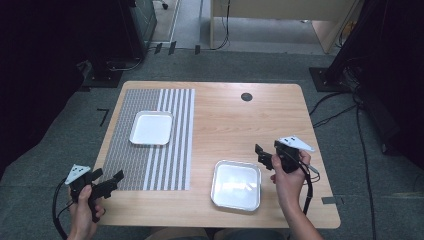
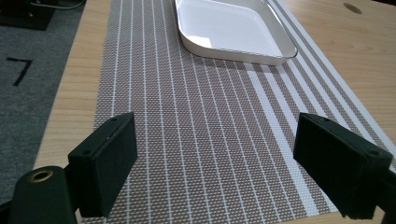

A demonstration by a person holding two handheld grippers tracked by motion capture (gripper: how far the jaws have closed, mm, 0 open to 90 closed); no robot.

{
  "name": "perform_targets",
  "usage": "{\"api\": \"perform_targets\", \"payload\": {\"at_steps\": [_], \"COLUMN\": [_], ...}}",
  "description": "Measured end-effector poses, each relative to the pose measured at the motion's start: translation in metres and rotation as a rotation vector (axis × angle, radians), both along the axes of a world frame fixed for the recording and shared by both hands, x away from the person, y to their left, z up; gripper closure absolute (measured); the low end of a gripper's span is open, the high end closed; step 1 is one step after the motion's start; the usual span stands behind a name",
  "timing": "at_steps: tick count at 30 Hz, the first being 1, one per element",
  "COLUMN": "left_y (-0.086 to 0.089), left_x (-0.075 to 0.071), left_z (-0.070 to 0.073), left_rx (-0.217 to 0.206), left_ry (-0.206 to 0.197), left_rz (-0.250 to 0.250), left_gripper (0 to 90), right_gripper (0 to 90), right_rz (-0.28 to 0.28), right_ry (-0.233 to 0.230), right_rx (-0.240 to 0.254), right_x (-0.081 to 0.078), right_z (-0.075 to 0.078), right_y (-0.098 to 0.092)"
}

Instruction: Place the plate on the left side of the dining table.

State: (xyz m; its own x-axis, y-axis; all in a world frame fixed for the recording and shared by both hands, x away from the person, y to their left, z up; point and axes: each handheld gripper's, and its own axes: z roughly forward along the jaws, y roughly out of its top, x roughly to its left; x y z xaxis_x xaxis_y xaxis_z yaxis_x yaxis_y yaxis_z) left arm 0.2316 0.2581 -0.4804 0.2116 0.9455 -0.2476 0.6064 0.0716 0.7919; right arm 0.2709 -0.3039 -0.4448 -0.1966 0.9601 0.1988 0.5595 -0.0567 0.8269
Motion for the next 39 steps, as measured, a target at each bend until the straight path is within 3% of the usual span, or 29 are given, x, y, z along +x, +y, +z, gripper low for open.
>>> {"api": "perform_targets", "payload": {"at_steps": [17,28,39], "left_y": [0.017,0.029,0.025], "left_x": [-0.003,-0.008,-0.010], "left_z": [-0.015,-0.020,-0.028], "left_rx": [0.023,0.056,0.106], "left_ry": [0.017,0.011,0.039], "left_rz": [0.045,0.060,0.030], "left_gripper": [13.6,13.6,12.2], "right_gripper": [25.2,24.8,23.4], "right_rz": [-0.119,-0.183,-0.165], "right_ry": [0.039,0.069,0.099], "right_rx": [0.012,-0.017,-0.036], "right_x": [-0.039,-0.071,-0.089], "right_z": [-0.024,-0.041,-0.057], "right_y": [-0.066,-0.106,-0.123]}}
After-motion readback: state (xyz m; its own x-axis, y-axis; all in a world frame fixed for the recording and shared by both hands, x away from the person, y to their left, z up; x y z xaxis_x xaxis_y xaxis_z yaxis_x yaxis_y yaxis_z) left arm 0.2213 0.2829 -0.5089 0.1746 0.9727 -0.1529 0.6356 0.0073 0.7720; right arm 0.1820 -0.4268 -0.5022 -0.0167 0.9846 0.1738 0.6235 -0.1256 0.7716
